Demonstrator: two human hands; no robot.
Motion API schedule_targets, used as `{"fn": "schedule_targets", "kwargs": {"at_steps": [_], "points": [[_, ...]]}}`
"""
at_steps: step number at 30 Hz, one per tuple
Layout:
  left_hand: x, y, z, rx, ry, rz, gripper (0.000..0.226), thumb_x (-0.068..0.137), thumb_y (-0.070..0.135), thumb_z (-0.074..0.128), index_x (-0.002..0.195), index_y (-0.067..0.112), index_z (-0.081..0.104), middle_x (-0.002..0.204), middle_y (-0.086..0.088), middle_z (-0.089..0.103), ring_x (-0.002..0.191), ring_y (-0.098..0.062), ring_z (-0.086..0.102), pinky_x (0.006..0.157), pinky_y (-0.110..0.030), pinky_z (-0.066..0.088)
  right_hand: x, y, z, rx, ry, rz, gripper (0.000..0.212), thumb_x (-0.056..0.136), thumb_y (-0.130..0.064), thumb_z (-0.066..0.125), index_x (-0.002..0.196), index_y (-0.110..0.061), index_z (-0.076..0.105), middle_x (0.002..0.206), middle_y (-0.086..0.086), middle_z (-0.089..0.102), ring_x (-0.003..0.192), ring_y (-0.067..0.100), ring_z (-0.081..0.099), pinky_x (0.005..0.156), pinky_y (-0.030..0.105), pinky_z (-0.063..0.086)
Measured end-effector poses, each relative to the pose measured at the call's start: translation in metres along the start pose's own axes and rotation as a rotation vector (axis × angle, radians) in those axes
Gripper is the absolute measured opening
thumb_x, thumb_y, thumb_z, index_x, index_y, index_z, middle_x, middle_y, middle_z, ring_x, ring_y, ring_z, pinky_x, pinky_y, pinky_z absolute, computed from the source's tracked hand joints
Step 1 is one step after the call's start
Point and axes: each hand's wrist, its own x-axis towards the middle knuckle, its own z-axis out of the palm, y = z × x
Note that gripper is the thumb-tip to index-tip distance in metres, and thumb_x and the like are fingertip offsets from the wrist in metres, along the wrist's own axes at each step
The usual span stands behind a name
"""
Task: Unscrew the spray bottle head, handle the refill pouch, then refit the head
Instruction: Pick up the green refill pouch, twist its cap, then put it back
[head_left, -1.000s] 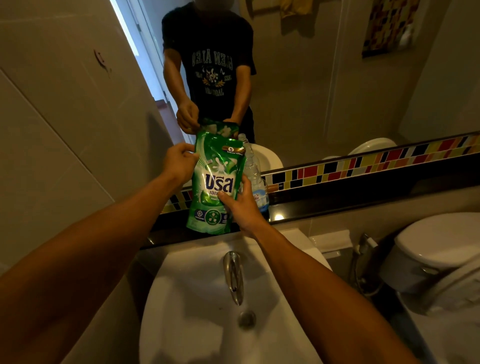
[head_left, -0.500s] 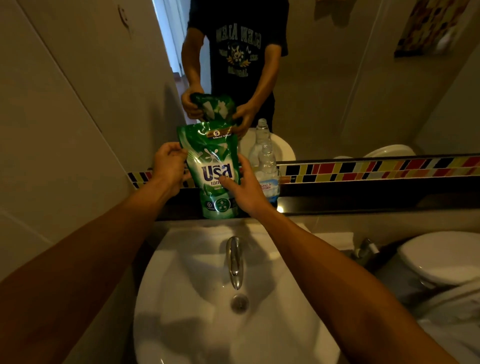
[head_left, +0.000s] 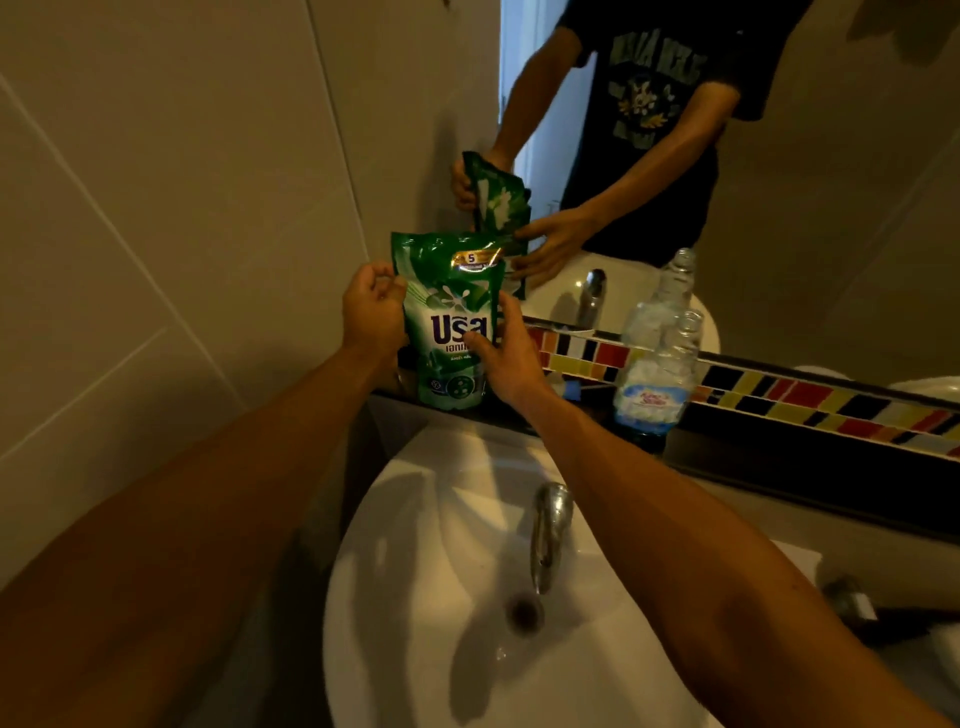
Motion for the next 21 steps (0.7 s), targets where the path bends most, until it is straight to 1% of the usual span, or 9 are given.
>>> {"fn": "schedule_targets", "kwargs": {"at_steps": [2, 4, 7, 8, 9, 11, 14, 18, 21], "points": [[0.008, -0.007, -0.01, 0.017, 0.019, 0.014, 0.014, 0.095, 0.009, 0.051, 0.09, 0.02, 0.057, 0.098, -0.022, 0.068, 0.097, -0.042, 0.07, 0.078, -0.065, 0.056, 0.01, 0.005, 0.014, -0.014, -0.009, 0.011, 0.066, 0.103, -0.01, 0.063, 0.16, -0.023, 0.031, 0.15, 0.014, 0.058, 0.137, 0.033, 0.058, 0.106, 0.058, 0.055], [0.017, -0.014, -0.017, 0.013, 0.041, 0.008, 0.013, 0.093, 0.01, 0.051, 0.088, 0.021, 0.057, 0.095, -0.021, 0.067, 0.094, -0.042, 0.07, 0.077, -0.066, 0.056, 0.018, 0.009, 0.027, -0.001, -0.02, 0.023, 0.062, 0.104, -0.009, 0.062, 0.157, -0.022, 0.033, 0.147, 0.014, 0.06, 0.135, 0.032, 0.06, 0.105, 0.059, 0.055], [0.028, -0.023, -0.027, 0.011, 0.079, 0.037, 0.011, 0.09, 0.012, 0.052, 0.086, 0.021, 0.057, 0.085, -0.013, 0.065, 0.078, -0.03, 0.068, 0.071, -0.058, 0.059, 0.029, 0.015, 0.047, 0.024, -0.025, 0.039, 0.059, 0.104, -0.009, 0.061, 0.155, -0.023, 0.034, 0.145, 0.015, 0.062, 0.133, 0.033, 0.061, 0.105, 0.06, 0.055], [0.032, -0.027, -0.03, 0.01, 0.077, 0.049, 0.01, 0.089, 0.013, 0.053, 0.085, 0.021, 0.057, 0.085, -0.012, 0.065, 0.077, -0.028, 0.068, 0.07, -0.055, 0.059, 0.033, 0.017, 0.053, 0.017, -0.025, 0.04, 0.059, 0.104, -0.011, 0.061, 0.155, -0.025, 0.034, 0.145, 0.015, 0.061, 0.134, 0.033, 0.061, 0.105, 0.061, 0.055], [0.037, -0.032, -0.034, 0.001, 0.073, 0.056, 0.01, 0.087, 0.013, 0.054, 0.086, 0.022, 0.057, 0.088, -0.013, 0.066, 0.08, -0.03, 0.069, 0.073, -0.054, 0.059, 0.037, 0.02, 0.059, 0.012, -0.025, 0.034, 0.06, 0.104, -0.012, 0.062, 0.155, -0.027, 0.034, 0.146, 0.014, 0.061, 0.135, 0.034, 0.06, 0.106, 0.062, 0.054], [0.049, -0.045, -0.041, -0.013, 0.077, 0.049, 0.012, 0.083, 0.016, 0.057, 0.086, 0.027, 0.059, 0.098, -0.019, 0.067, 0.09, -0.04, 0.069, 0.08, -0.062, 0.057, 0.043, 0.024, 0.067, -0.001, -0.033, 0.021, 0.062, 0.104, -0.013, 0.062, 0.155, -0.031, 0.033, 0.15, 0.013, 0.057, 0.139, 0.033, 0.056, 0.108, 0.062, 0.052], [0.062, -0.057, -0.046, -0.001, 0.103, 0.059, 0.018, 0.087, 0.015, 0.058, 0.086, 0.033, 0.061, 0.109, -0.026, 0.063, 0.101, -0.05, 0.064, 0.079, -0.07, 0.053, 0.053, 0.027, 0.074, -0.023, -0.041, -0.008, 0.062, 0.105, -0.012, 0.06, 0.157, -0.03, 0.031, 0.152, 0.012, 0.056, 0.141, 0.031, 0.056, 0.109, 0.059, 0.053], [0.069, -0.064, -0.051, 0.032, 0.178, 0.055, 0.028, 0.087, 0.012, 0.055, 0.081, 0.039, 0.062, 0.096, -0.01, 0.066, 0.094, -0.034, 0.067, 0.083, -0.062, 0.056, 0.065, 0.031, 0.081, -0.053, -0.033, -0.004, 0.063, 0.105, -0.013, 0.06, 0.159, -0.028, 0.029, 0.154, 0.013, 0.055, 0.141, 0.032, 0.055, 0.108, 0.059, 0.054], [0.071, -0.066, -0.05, 0.042, 0.184, 0.047, 0.024, 0.089, 0.005, 0.053, 0.089, 0.029, 0.058, 0.093, -0.002, 0.064, 0.091, -0.026, 0.065, 0.083, -0.052, 0.057, 0.069, 0.034, 0.084, -0.069, -0.028, -0.017, 0.068, 0.104, -0.016, 0.061, 0.161, -0.028, 0.026, 0.156, 0.014, 0.052, 0.143, 0.033, 0.053, 0.109, 0.06, 0.052]]}}
